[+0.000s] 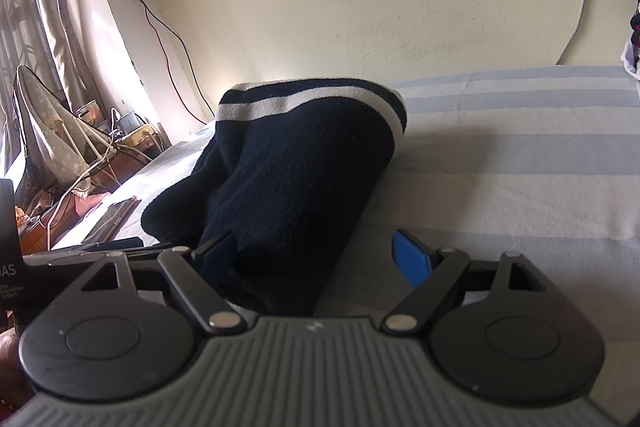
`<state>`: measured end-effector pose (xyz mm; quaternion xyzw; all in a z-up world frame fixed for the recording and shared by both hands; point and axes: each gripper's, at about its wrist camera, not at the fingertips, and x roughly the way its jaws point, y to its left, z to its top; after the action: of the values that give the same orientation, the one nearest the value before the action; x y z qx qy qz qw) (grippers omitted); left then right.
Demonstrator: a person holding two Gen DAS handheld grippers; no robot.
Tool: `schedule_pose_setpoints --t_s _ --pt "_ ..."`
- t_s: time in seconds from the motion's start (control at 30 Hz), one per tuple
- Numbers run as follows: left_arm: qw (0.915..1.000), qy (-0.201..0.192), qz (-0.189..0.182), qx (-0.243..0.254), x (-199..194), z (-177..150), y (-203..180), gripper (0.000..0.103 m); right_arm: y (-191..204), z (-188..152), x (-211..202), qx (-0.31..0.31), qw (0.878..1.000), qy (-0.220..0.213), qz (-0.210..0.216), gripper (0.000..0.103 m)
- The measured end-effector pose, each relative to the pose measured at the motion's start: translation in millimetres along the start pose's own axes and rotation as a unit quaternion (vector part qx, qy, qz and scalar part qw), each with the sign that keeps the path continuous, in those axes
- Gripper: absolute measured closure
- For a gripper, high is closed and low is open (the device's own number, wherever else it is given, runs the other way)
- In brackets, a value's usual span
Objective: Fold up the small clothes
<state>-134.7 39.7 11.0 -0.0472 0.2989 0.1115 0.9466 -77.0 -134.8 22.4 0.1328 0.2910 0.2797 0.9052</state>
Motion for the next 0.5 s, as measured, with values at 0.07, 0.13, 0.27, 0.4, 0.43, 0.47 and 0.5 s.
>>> schedule_pose_setpoints --t_s 0.07,0.13,0.27,0.4,0.43,0.47,0.5 --pt "1.0 -0.001 0.001 0.002 -0.1 -0.2 -0.3 0.0 0.0 -0.1 0.0 0.0 1.0 0.0 0.0 0.016" --pt "1.0 -0.002 0.001 0.003 -0.3 -0.5 -0.6 0.0 0.1 -0.1 -0.1 0.0 1.0 0.0 0.0 0.016" --pt "1.0 -0.001 -0.004 0.0 -0.5 -0.8 1.2 0.0 0.4 -0.1 0.1 0.0 1.0 0.0 0.0 0.016" --pt "1.0 -0.001 -0.005 -0.002 -0.4 -0.8 1.2 0.0 0.8 0.0 0.2 0.0 1.0 0.0 -0.001 0.016" --pt "1.0 -0.001 -0.005 -0.002 -0.3 -0.8 1.1 0.0 0.8 0.0 0.2 0.0 1.0 0.0 0.0 0.016" --pt "1.0 -0.001 -0.005 -0.002 -0.3 -0.7 1.2 0.0 1.3 -0.1 0.3 0.0 1.0 0.0 -0.001 0.016" --pt "1.0 -0.001 -0.005 -0.002 -0.3 -0.7 1.2 0.0 1.0 -0.3 0.2 0.0 1.0 0.001 0.0 0.016"
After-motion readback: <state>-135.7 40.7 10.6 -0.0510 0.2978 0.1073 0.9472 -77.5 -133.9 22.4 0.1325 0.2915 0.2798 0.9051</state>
